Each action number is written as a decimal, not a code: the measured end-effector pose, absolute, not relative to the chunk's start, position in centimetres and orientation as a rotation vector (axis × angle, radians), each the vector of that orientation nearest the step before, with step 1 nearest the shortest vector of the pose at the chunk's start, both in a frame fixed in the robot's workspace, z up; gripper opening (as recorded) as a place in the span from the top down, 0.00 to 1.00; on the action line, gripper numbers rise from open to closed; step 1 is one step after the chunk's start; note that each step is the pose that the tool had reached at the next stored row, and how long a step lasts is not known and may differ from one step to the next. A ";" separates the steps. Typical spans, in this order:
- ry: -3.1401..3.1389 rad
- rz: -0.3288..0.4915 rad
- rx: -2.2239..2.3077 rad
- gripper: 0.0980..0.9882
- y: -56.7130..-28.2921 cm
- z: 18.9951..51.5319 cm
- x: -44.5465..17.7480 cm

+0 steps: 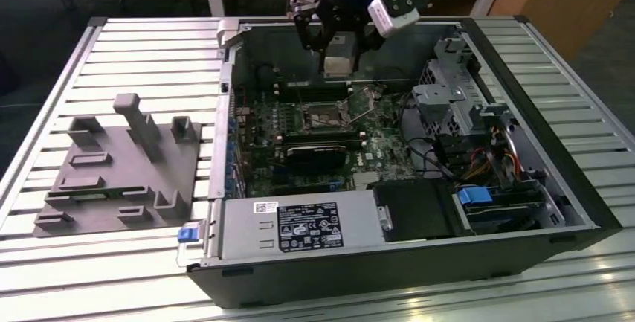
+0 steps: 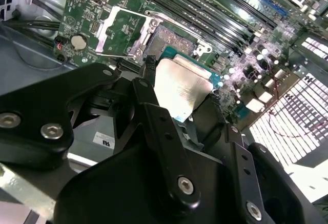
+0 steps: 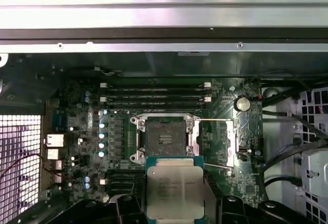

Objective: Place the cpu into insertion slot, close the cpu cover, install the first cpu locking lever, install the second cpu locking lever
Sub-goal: 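Place the cpu into insertion slot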

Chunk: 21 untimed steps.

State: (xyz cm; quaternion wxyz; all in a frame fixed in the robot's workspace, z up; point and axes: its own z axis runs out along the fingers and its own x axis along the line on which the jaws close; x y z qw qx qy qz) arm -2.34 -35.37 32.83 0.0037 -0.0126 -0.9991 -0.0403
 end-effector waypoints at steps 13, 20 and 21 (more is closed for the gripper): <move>-3.144 -0.122 -0.114 0.50 -35.3 31.1 -2.4; -3.135 -0.120 -0.314 0.50 -35.3 31.0 -2.4; -3.133 -0.120 -0.342 0.50 -35.3 31.0 -2.4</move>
